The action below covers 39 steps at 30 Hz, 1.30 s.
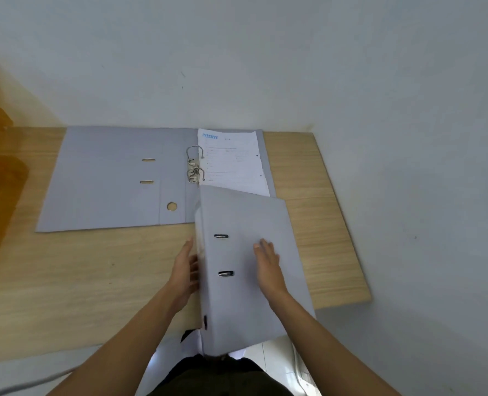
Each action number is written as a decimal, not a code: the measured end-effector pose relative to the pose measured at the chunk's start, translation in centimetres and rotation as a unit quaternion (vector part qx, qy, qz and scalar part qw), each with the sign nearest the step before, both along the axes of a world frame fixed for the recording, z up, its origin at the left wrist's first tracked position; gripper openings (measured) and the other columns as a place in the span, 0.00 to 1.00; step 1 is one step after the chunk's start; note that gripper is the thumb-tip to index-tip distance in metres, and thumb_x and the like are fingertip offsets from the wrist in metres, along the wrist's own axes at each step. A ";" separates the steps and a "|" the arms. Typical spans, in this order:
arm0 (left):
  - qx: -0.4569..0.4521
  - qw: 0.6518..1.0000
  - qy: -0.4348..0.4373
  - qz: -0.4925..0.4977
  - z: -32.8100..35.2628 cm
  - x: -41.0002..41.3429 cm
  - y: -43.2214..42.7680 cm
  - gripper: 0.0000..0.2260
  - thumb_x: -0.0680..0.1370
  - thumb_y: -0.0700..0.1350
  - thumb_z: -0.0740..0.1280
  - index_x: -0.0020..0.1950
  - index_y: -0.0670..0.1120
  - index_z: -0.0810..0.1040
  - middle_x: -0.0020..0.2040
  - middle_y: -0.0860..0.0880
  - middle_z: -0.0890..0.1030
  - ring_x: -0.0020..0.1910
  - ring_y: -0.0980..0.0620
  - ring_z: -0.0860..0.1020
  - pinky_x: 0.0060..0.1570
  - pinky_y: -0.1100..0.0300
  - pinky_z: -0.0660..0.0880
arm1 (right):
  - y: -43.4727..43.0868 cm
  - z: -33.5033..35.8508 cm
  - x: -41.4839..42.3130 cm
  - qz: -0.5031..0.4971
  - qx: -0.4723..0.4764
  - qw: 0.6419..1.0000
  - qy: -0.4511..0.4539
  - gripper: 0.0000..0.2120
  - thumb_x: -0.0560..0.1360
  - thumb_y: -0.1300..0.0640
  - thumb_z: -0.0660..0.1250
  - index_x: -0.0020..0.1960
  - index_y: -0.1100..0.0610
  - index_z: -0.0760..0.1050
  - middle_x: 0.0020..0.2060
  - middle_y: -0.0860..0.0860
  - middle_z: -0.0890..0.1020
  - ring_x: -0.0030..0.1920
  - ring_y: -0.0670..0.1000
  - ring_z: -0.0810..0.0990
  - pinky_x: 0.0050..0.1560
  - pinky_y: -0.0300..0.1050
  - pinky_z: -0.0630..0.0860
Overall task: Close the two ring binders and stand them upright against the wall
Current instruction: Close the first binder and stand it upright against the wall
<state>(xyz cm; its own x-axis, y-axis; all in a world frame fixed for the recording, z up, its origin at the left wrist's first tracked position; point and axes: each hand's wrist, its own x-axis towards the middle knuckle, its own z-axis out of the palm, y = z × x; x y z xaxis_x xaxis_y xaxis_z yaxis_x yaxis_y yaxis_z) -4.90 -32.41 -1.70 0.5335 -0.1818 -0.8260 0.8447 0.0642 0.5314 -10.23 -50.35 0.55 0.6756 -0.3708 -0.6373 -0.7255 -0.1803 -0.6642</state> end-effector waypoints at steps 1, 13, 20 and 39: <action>-0.035 0.999 -0.009 0.000 0.4 0.1 -0.6 0.33 0.77 0.68 0.58 0.67 0.44 0.80 0.52 0.44 0.85 0.43 0.47 0.82 0.59 0.47 0.76 | -0.2 0.4 -0.1 -0.016 -0.003 1.000 -0.007 0.29 0.85 0.41 0.49 0.84 0.46 0.51 0.84 0.44 0.47 0.84 0.52 0.42 0.81 0.63 0.42; -0.224 0.944 -0.089 -0.225 9.9 3.5 -10.1 0.24 0.76 0.62 0.69 0.68 0.52 0.81 0.62 0.50 0.85 0.61 0.50 0.84 0.56 0.54 0.82 | -4.6 7.7 0.9 -0.057 0.129 0.966 -0.215 0.32 0.77 0.30 0.56 0.79 0.38 0.62 0.77 0.43 0.72 0.75 0.47 0.72 0.78 0.57 0.65; -0.218 0.889 -0.282 -0.288 14.2 5.3 -14.6 0.24 0.76 0.58 0.72 0.70 0.59 0.74 0.63 0.54 0.85 0.60 0.52 0.84 0.58 0.51 0.81 | -9.3 12.7 2.3 -0.046 0.093 0.939 -0.329 0.32 0.81 0.38 0.58 0.82 0.45 0.57 0.78 0.45 0.69 0.76 0.47 0.71 0.75 0.53 0.70; 0.014 0.776 -0.504 -0.379 11.0 7.9 -26.5 0.49 0.75 0.39 0.75 0.83 0.57 0.44 0.75 0.52 0.73 0.69 0.53 0.75 0.55 0.70 0.77 | -23.1 12.0 1.9 -0.066 -0.039 0.934 -0.349 0.26 0.73 0.56 0.76 0.67 0.37 0.75 0.63 0.39 0.84 0.62 0.41 0.83 0.56 0.36 0.81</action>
<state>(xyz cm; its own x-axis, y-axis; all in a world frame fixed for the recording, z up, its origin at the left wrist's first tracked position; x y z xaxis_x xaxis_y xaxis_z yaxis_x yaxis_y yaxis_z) 3.03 -58.94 9.26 0.6600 -0.7483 -0.0671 -0.2126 -0.2717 0.9386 -8.36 -73.47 12.51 0.8612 -0.5076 -0.0269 -0.1408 -0.1875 -0.9721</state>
